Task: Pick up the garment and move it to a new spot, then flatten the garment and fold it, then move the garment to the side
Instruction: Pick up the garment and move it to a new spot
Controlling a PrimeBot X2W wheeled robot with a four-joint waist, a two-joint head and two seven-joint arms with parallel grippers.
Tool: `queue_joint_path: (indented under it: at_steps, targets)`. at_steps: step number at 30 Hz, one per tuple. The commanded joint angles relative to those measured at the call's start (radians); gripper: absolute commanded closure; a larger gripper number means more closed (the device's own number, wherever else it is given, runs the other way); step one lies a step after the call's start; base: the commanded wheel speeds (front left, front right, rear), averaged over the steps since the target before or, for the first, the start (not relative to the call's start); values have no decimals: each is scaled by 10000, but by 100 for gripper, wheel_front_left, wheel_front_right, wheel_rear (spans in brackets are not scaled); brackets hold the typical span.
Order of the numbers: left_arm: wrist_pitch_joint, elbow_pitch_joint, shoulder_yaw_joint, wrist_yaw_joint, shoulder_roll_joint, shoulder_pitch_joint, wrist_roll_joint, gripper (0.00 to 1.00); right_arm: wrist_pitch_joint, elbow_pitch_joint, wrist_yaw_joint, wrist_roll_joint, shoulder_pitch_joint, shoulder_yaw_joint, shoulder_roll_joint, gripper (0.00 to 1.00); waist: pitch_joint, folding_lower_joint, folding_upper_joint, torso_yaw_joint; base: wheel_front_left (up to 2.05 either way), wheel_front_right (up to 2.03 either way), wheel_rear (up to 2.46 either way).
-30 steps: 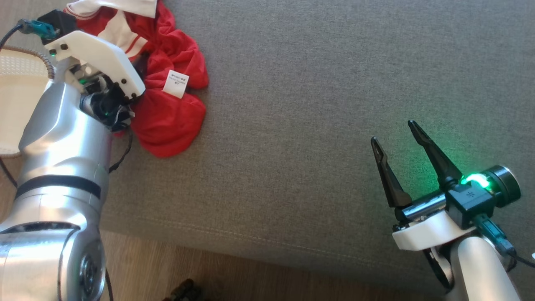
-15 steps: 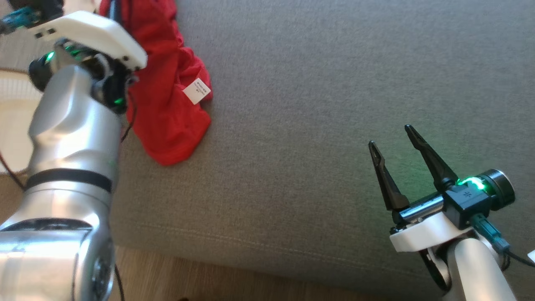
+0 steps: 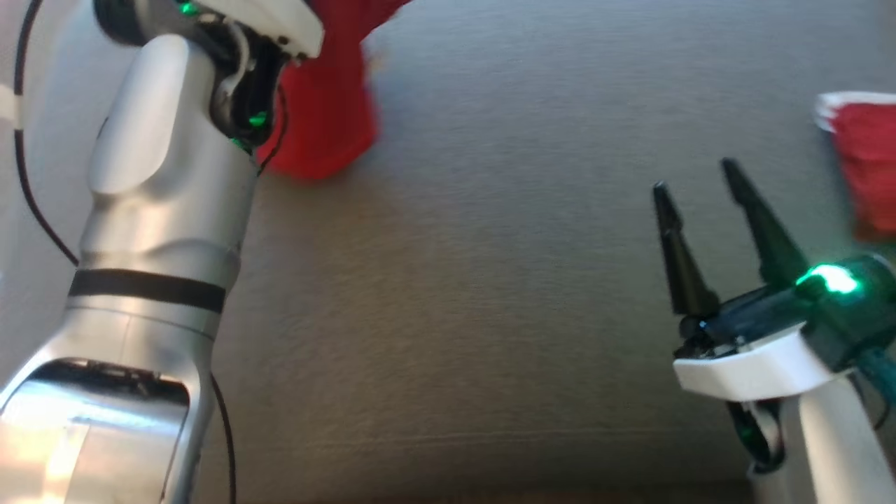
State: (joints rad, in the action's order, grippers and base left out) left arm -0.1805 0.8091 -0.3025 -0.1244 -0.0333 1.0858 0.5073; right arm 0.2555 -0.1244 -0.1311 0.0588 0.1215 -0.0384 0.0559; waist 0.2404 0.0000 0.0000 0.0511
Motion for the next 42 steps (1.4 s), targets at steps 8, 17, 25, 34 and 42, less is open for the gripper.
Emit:
queue_joint_path:
  at_steps: [8, 17, 25, 34, 42]
  targets:
    - [448, -1696, -664, 114, -226, -541, 22, 100, 63, -1128, 4, 385, 476, 223, -55, 0, -126, 0, 0, -2898, 0, 0, 0]
    - [408, -1211, -1763, 828, -177, -1900, -120, 100, 63, -1184, 4, 740, 369, 295, -56, 0, 422, 0, 0, -4073, 0, 0, 0]
    - [-41, -107, -2890, 1048, -172, -2750, 577, 67, 63, -1129, 4, 761, 397, 209, -56, 0, 510, 0, 0, -3965, 0, 0, 0]
    - [-751, -991, -3604, 1743, -171, -3542, 1403, 0, 63, 4, 4, 329, -57, -649, -56, 0, -470, 0, 0, -3073, 0, 0, 0]
    - [-809, -3748, -2401, 2493, -361, -6639, 314, 0, 63, 1470, 4, 281, -816, -1131, -56, 0, -1762, 0, 0, -1749, 0, 0, 0]
